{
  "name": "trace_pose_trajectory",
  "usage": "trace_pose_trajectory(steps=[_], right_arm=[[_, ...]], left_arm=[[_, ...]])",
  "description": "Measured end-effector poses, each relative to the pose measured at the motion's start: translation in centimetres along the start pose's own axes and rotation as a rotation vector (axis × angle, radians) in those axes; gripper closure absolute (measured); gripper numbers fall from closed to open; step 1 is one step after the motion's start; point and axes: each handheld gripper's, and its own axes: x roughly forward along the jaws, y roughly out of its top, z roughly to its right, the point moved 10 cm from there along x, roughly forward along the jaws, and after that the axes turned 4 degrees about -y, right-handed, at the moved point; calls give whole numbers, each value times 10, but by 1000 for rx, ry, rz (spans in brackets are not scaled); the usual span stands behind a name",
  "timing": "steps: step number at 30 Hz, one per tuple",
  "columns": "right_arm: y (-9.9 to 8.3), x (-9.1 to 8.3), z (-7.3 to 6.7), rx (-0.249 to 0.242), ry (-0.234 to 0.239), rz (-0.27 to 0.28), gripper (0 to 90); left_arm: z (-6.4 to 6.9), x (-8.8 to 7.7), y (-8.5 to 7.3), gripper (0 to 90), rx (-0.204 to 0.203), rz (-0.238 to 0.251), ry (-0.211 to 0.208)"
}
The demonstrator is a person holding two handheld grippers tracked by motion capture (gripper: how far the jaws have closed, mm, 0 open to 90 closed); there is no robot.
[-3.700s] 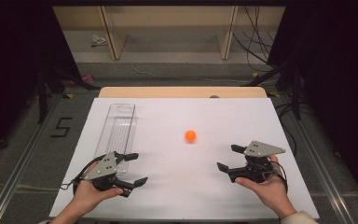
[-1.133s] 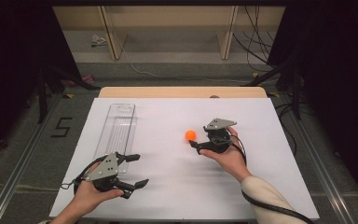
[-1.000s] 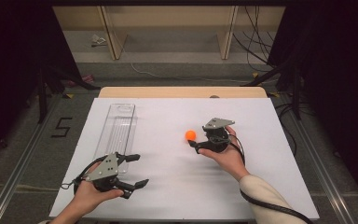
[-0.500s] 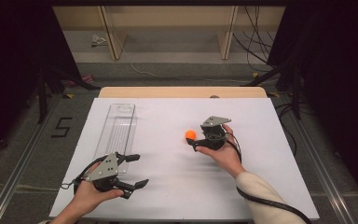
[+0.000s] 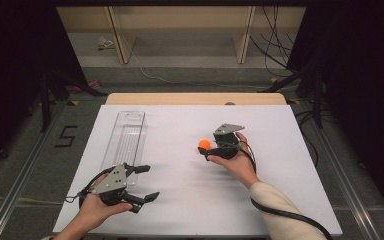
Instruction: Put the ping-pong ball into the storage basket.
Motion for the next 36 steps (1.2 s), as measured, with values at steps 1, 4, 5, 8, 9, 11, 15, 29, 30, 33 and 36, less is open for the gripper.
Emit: trace_pose_trajectory(steps=[1, 4, 5, 8, 9, 11, 15, 29, 30, 33, 36], right_arm=[[0, 1, 0, 0, 1, -1, 160], [0, 3, 0, 1, -1, -4, 160], [0, 4, 1, 2, -1, -5, 160], [0, 6, 1, 2, -3, -9, 160], [-1, 7, 1, 3, -2, -10, 160], [-1, 8, 1, 3, -3, -11, 160], [0, 10, 1, 4, -2, -14, 160], [-1, 20, 2, 5, -5, -26, 160], [-1, 21, 2, 4, -4, -28, 160], [-1, 23, 3, 4, -6, -32, 160], [-3, 27, 4, 5, -8, -42, 160]], left_arm=[[0, 0, 0, 161, 0, 0, 0], [0, 0, 0, 161, 0, 1, 0], [0, 0, 0, 161, 0, 0, 0], [0, 0, 0, 161, 1, 0, -1], [0, 0, 0, 161, 1, 0, -1], [0, 0, 0, 161, 1, 0, -1], [0, 0, 0, 161, 2, 0, -1], [0, -1, 0, 161, 1, -1, -2], [0, -1, 0, 161, 3, -1, -3], [0, -1, 0, 161, 3, -1, -3], [0, -1, 0, 161, 3, 1, -3]])
